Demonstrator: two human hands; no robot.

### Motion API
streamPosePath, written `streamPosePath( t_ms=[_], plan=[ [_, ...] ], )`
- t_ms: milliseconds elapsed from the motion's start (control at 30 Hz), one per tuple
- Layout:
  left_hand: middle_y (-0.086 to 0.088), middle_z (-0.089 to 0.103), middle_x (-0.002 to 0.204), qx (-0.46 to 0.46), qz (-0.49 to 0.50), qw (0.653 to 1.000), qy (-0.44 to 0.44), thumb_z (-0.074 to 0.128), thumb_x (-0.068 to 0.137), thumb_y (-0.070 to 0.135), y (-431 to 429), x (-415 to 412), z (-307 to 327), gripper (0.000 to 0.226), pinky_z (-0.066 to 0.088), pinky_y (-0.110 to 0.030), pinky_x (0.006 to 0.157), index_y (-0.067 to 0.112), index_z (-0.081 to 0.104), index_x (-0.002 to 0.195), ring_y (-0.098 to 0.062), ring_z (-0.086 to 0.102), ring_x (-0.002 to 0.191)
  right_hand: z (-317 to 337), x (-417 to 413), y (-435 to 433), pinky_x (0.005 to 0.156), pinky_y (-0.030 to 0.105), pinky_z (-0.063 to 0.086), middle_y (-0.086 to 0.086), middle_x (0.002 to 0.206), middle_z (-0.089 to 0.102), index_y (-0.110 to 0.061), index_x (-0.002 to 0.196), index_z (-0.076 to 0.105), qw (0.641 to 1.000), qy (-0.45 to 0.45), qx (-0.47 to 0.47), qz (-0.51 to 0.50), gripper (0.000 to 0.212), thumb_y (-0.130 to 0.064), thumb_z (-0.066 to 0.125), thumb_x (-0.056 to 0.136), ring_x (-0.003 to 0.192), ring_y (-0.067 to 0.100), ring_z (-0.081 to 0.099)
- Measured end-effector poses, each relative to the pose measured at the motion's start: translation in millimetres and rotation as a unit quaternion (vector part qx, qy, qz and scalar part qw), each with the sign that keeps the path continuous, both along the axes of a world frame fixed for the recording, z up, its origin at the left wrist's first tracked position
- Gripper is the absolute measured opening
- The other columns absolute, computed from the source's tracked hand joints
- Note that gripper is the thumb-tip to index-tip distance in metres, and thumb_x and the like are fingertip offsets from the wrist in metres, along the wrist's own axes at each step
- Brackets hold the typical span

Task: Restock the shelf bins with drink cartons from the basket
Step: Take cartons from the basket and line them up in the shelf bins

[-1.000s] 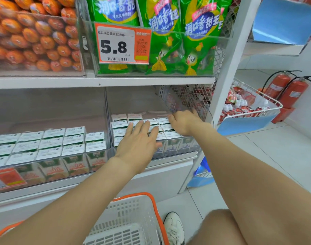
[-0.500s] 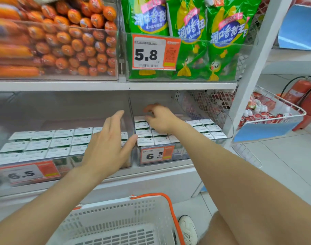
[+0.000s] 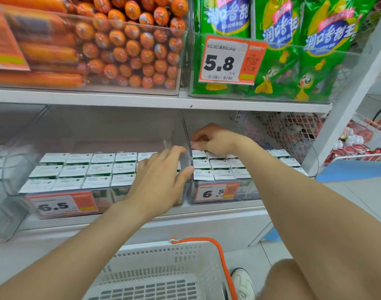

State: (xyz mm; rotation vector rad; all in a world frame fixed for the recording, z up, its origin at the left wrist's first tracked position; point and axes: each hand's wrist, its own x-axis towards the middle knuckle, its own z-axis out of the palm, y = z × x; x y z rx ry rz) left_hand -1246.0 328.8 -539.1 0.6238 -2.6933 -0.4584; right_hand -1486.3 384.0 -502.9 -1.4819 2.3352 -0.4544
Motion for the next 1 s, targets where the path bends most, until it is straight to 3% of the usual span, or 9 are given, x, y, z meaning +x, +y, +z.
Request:
streamPosePath(
  t_ms=[167,333,433,633,800,1000],
  plan=[
    [0.004,0.064,0.132,0.003,0.007,1.0,-0.026,0.03,0.105,0.059,1.4,-2.4,-1.1,0.048,0.04,-0.048,0.099,0.033,0.037,0.144,-0.028,0.052,0.123,-7.3,-1.0,3.9,0.101,0.033,0.052,0.001,0.125,0.072,-0.02,0.13,0.069,1.0,-0.001,0.009,0.004,0.036,-0.042,0.063,0.102,0.115,0.018,0.066],
    [0.004,0.062,0.136,0.016,0.014,0.999,-0.025,0.033,0.106,0.056,4.8,-2.6,0.6,0.047,0.037,-0.047,0.102,0.032,0.038,0.146,-0.027,0.05,0.128,-9.4,11.5,2.6,0.117,0.034,0.038,0.001,0.153,0.055,-0.02,0.15,0.055,0.999,0.019,0.037,-0.006,0.043,-0.032,0.046,0.109,0.14,0.022,0.05],
    [0.006,0.061,0.141,0.028,0.019,0.999,-0.019,0.036,0.107,0.054,8.3,-4.7,0.1,0.047,0.036,-0.047,0.105,0.031,0.04,0.147,-0.026,0.049,0.132,-13.8,12.9,4.1,0.122,0.042,0.033,-0.002,0.155,0.053,-0.025,0.149,0.056,0.999,0.029,0.025,-0.009,0.044,-0.036,0.041,0.11,0.144,0.023,0.046],
    [0.008,0.059,0.146,0.05,0.019,0.998,-0.014,0.038,0.107,0.054,7.9,-4.1,-1.1,0.05,0.034,-0.048,0.11,0.031,0.04,0.151,-0.026,0.046,0.137,-12.9,-5.9,19.8,0.118,0.038,0.041,0.003,0.146,0.063,-0.017,0.138,0.065,0.988,0.002,-0.116,-0.105,0.037,-0.017,0.048,0.105,0.138,0.023,0.054],
    [0.008,0.058,0.147,0.048,0.024,0.998,-0.014,0.038,0.107,0.054,10.1,-4.6,-0.1,0.05,0.033,-0.048,0.11,0.033,0.039,0.153,-0.026,0.046,0.138,-24.2,-10.2,32.7,0.1,0.025,0.041,0.007,0.144,0.062,-0.015,0.14,0.063,0.993,-0.002,-0.039,-0.107,0.036,-0.016,0.048,0.107,0.132,0.026,0.056],
    [0.005,0.059,0.145,0.066,0.003,0.998,-0.003,0.041,0.108,0.051,7.9,-1.0,2.7,0.049,0.035,-0.046,0.112,0.029,0.042,0.152,-0.025,0.048,0.137,-12.6,9.4,36.8,0.111,0.033,0.042,0.01,0.15,0.058,-0.015,0.147,0.056,0.991,0.038,-0.053,-0.119,0.043,-0.015,0.042,0.107,0.138,0.032,0.052]
  ],
)
